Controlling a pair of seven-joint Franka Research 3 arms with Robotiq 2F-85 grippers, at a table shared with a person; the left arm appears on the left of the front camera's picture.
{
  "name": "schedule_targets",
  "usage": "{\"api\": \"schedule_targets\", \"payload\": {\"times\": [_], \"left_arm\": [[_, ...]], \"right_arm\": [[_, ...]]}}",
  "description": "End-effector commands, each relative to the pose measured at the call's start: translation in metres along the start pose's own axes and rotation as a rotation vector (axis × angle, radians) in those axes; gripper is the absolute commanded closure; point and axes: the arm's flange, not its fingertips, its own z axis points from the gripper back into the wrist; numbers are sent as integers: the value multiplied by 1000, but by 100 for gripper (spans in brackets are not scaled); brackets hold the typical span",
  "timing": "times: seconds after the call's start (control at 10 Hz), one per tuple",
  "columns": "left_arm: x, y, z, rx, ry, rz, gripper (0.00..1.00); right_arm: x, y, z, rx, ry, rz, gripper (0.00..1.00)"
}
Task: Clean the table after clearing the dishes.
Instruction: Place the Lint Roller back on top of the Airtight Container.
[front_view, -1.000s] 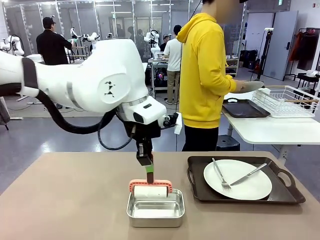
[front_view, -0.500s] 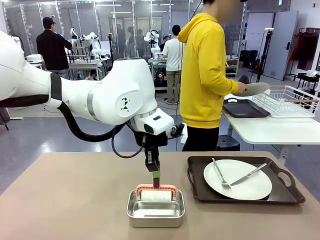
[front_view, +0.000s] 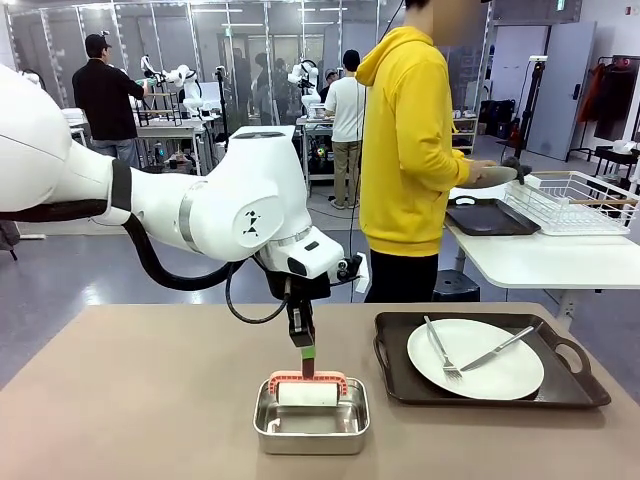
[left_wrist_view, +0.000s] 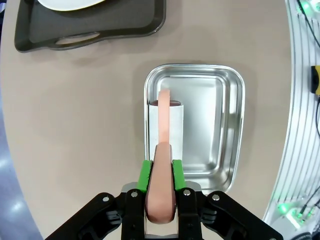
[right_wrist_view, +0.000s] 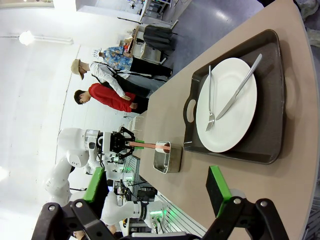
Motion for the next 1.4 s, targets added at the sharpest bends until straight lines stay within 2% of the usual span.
{"api": "schedule_targets", "payload": {"times": [0.0, 0.5, 0.8, 0.9, 1.3], "left_arm": [[-3, 10, -9, 66, 13, 24, 79], [-8, 29, -33, 60, 11, 0, 79], [-9, 32, -27, 46, 9, 12, 79], [-4, 10, -23, -25, 7, 26, 79], [-4, 10, -23, -25, 7, 26, 79]], "right_arm": [[-1, 3, 2, 6, 0, 6, 0], [-1, 3, 2, 6, 0, 6, 0], [-1, 3, 2, 6, 0, 6, 0], [-1, 3, 2, 6, 0, 6, 0], [-1, 3, 2, 6, 0, 6, 0]]}}
